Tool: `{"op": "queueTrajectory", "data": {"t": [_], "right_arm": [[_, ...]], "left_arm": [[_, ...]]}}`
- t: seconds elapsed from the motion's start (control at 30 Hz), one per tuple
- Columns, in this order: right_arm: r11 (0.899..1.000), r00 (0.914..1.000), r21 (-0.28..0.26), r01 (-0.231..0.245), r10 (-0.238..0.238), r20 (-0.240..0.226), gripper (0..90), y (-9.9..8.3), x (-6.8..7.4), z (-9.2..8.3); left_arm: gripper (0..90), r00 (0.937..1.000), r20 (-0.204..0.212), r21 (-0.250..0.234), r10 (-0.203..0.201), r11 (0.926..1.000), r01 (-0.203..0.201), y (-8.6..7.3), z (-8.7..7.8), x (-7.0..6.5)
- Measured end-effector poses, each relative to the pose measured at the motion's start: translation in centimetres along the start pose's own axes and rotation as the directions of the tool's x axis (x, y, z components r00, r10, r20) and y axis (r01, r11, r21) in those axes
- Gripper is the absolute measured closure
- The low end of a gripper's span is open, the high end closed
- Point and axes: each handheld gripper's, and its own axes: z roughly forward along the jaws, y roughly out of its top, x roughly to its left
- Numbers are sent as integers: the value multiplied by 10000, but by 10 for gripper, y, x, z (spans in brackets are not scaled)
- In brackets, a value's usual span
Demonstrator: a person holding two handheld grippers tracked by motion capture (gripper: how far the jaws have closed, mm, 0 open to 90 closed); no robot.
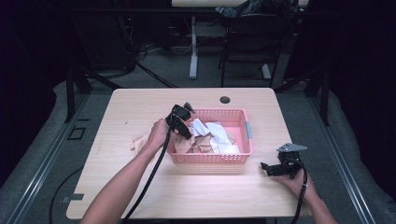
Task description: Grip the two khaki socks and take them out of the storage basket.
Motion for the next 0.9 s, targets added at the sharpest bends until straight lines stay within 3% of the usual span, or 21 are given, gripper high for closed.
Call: {"op": "queueTrajectory", "data": {"t": [0.13, 0.37, 0.57, 0.7, 0.9], "right_arm": [[10000, 10000, -1, 0, 0, 0, 0, 0, 0, 0], [10000, 10000, 0, 3, -3, 1, 0, 0, 0, 0], [10000, 10000, 4, 4, -4, 0, 0, 0, 0, 0], [10000, 10000, 2, 1, -1, 0, 0, 0, 0, 0], [10000, 10000, 4, 2, -2, -2, 0, 0, 0, 0]], "left_arm": [[665, 10000, -30, 17, -2, 10000, 2, -2, 5, 0], [553, 9993, -365, -110, 74, 9999, -78, -2, 7, -3], [501, 9962, -862, -365, 89, 9993, -121, 0, 3, -6], [611, 9950, -986, -515, 173, 9984, -225, 0, 2, -7], [747, 9960, -844, -614, 301, 9975, -353, -2, -2, -7]]}}
